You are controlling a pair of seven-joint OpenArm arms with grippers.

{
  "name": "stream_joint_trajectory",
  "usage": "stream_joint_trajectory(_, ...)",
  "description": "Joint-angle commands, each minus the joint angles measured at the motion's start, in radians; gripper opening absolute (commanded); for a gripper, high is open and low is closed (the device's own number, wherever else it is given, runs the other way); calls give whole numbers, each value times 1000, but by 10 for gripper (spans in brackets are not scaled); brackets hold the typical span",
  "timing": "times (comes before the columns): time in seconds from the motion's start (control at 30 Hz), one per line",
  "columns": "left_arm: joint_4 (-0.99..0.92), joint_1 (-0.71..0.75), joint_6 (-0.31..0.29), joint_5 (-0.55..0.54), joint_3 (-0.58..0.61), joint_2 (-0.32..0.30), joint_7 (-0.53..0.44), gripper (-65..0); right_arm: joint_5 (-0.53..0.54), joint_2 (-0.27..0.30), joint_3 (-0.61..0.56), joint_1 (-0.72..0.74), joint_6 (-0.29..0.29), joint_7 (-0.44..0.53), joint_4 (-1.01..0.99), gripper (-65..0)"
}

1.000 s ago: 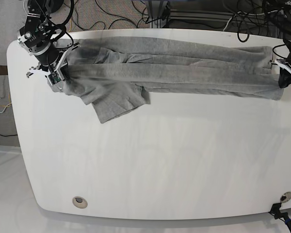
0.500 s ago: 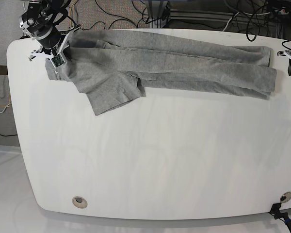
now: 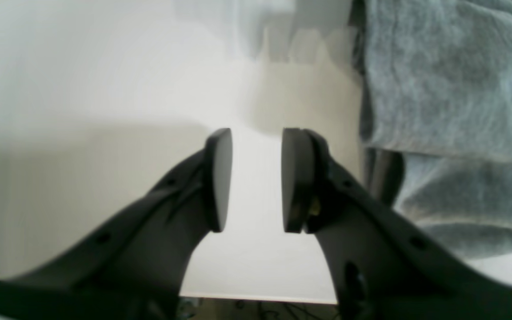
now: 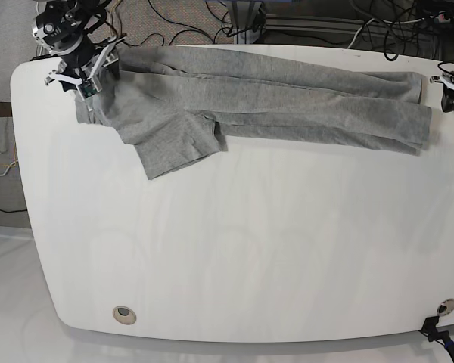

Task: Fold the T-shirt properly
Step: 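Release the hem and raise both grippers, then grasp the loose sleeve flap with the right gripper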

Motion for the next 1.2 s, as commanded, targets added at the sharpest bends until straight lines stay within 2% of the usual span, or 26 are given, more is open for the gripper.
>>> stream_joint_trajectory(0.0,48,-1,-1,-13,-9,-28,-19,-471,12,13,37,1,-3,16,31,-311)
stream_joint_trajectory(0.2,159,-8,-1,-21,1,-2,-19,-471,21,13,58,50,0,18,49,-311)
stream_joint_trajectory(0.3,208,-21,-1,-21,59,16,-19,-471,84,13,58,108,0,18,47,-312)
stream_joint_trajectory(0.43,231,-23,-1,-20,148,33,-19,-472,96,5,52,208,0,18,41,-312)
stream_joint_trajectory(0.53,245,-31,-1,-15,154,75,-19,-472,96,10,0,266,0,14,27,-312)
stream_joint_trajectory(0.6,252,-31,-1,-15,156,79,-19,-472,95,10,-34,303,0,13,8,-309)
stream_joint_trajectory(0.73,252,-27,-1,-13,156,91,-19,-472,95,8,-72,377,0,13,-86,-308)
stream_joint_trajectory(1.0,254,-26,-1,-13,156,91,-19,-472,98,5,-75,522,0,13,-324,-308)
stream_joint_trajectory(1.17,254,-27,-1,-13,156,91,-19,-472,99,4,-102,584,17,13,-430,-309)
